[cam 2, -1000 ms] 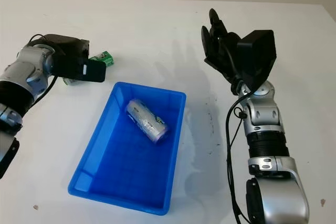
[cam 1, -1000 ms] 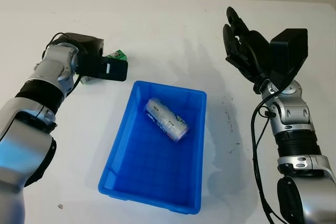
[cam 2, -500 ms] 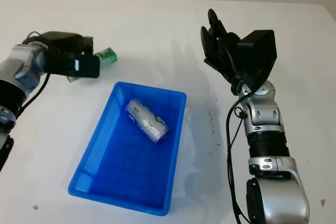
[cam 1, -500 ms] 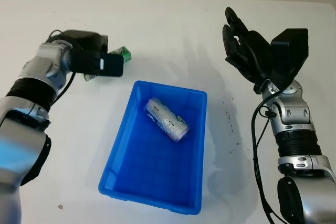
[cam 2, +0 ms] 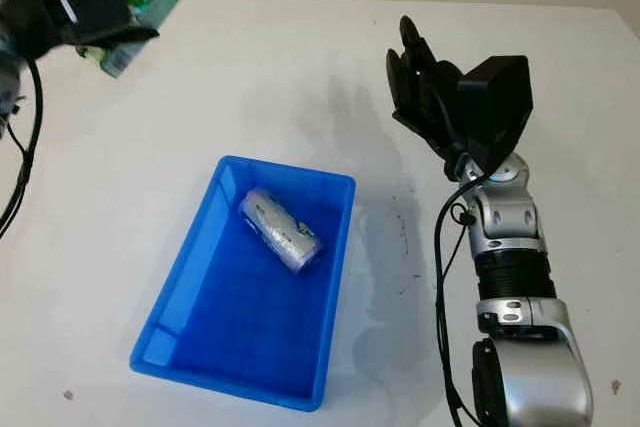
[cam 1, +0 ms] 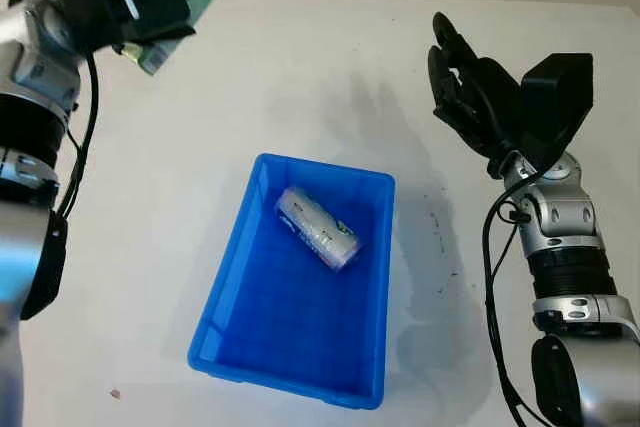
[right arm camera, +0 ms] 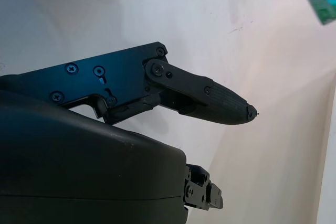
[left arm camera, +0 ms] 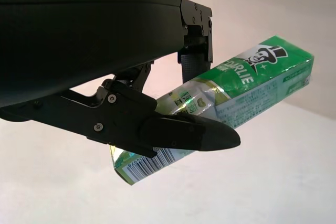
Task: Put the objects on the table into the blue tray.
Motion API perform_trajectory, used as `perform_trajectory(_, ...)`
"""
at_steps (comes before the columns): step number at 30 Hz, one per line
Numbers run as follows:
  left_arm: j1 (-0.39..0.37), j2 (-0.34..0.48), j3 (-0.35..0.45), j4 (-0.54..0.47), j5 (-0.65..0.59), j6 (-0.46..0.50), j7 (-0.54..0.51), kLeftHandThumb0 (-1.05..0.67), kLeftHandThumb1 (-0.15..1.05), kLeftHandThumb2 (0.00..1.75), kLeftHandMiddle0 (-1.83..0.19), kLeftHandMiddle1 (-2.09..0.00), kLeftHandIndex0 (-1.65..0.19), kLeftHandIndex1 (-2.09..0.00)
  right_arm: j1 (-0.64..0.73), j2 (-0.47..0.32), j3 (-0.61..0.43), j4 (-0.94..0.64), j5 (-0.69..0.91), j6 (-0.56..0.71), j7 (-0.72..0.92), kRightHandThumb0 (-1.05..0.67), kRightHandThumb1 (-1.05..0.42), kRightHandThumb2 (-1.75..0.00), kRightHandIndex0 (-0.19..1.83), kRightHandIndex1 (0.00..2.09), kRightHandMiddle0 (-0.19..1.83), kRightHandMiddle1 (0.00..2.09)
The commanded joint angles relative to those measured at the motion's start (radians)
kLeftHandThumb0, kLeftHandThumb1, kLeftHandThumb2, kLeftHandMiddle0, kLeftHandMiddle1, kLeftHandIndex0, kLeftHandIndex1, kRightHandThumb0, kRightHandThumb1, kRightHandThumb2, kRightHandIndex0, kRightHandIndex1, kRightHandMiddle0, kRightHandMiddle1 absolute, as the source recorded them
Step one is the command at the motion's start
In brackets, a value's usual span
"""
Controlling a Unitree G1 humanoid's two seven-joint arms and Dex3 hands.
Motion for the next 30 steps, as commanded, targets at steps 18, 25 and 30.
perform_trajectory(18, 0.461, 0.064, 0.108, -1.254, -0.312, 0.364, -0.503, -0.45, 1.05, 0.42, -1.08, -2.09, -0.74, -2.09, -0.020, -0.001, 0.000, 0.009, -0.002, -0.019, 0.006, -0.62, -1.05, -0.75, -0.19, 0.00, -0.19, 0.00)
perform_trajectory(25, 0.525, 0.088, 0.072, -1.426, -0.400, 0.534, -0.608, -0.37, 1.05, 0.37, -1.03, -2.09, -0.55, -2.09, -0.020, 0.001, 0.002, 0.008, -0.007, -0.020, -0.006, -0.63, -1.05, -0.74, -0.19, 0.00, -0.19, 0.00)
perform_trajectory(30, 0.527, 0.108, 0.019, -1.494, -0.383, 0.677, -0.606, -0.39, 1.05, 0.34, -0.95, -2.09, -0.58, -2.09, -0.021, 0.000, 0.004, 0.007, -0.005, -0.017, -0.003, -0.61, -1.05, -0.73, -0.19, 0.00, -0.19, 0.00)
